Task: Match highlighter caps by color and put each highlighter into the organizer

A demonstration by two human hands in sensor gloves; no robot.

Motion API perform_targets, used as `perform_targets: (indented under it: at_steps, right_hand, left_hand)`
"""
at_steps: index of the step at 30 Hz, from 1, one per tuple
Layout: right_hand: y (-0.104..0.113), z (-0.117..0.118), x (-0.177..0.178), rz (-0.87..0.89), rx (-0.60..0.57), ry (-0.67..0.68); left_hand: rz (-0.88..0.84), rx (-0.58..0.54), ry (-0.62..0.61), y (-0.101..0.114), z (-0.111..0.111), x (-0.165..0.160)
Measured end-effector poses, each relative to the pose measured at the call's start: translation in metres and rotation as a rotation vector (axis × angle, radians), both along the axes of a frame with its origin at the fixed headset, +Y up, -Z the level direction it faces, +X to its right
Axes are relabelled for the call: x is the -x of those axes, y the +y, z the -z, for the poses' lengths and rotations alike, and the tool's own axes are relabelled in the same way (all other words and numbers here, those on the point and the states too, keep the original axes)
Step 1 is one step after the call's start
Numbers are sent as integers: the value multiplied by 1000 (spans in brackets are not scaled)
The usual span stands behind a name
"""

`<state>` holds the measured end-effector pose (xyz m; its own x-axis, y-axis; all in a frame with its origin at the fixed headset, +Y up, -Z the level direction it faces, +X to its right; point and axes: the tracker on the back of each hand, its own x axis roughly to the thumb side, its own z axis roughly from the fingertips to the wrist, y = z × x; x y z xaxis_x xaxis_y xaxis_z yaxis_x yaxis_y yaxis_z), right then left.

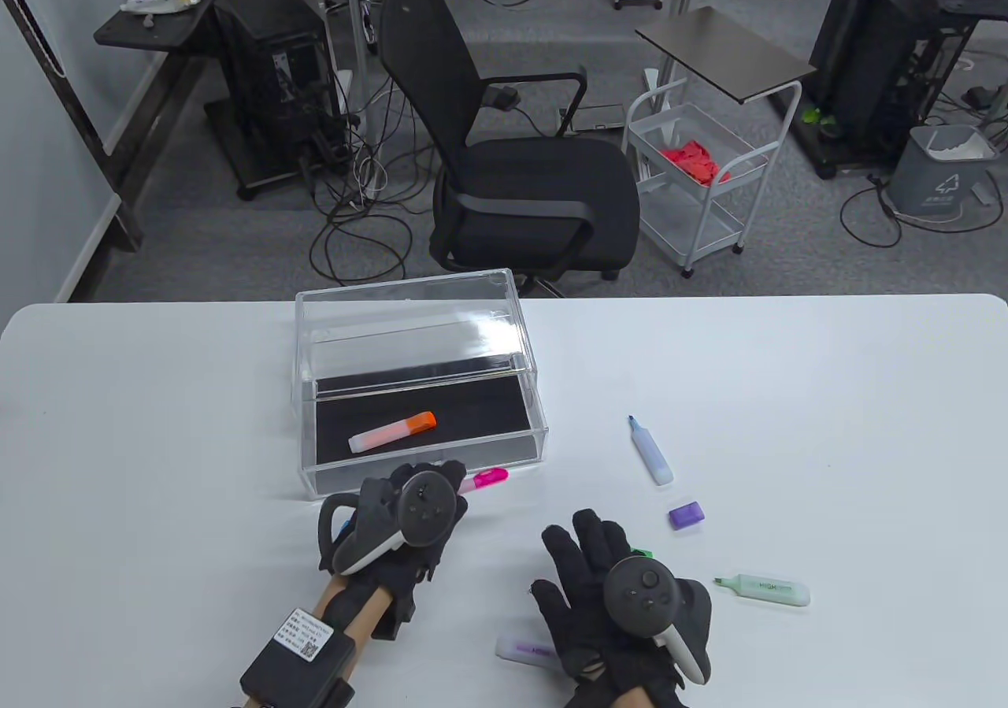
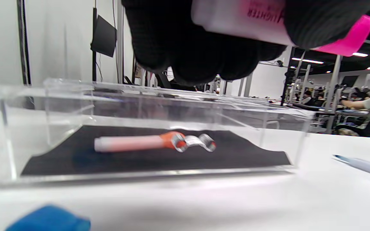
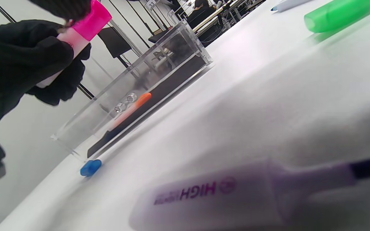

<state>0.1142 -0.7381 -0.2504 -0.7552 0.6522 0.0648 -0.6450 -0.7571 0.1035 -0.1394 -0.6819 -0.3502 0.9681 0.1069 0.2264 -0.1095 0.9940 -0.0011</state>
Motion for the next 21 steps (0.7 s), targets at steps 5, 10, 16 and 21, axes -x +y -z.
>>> perform_targets:
  at_steps: [5, 10, 16, 21]
  right_hand:
    - [-1, 2, -4, -3, 24, -14]
    - [-2, 3, -3, -11, 37, -25]
    - [-2, 4, 1, -25, 43, -14]
    - [-4, 5, -1, -30, 61, -39]
  left_hand:
    - [87, -11, 100, 4, 40, 4]
    - [74, 72, 206, -1, 69, 13]
    - [85, 130, 311, -15, 86, 31]
    - [63, 101, 286, -13, 75, 41]
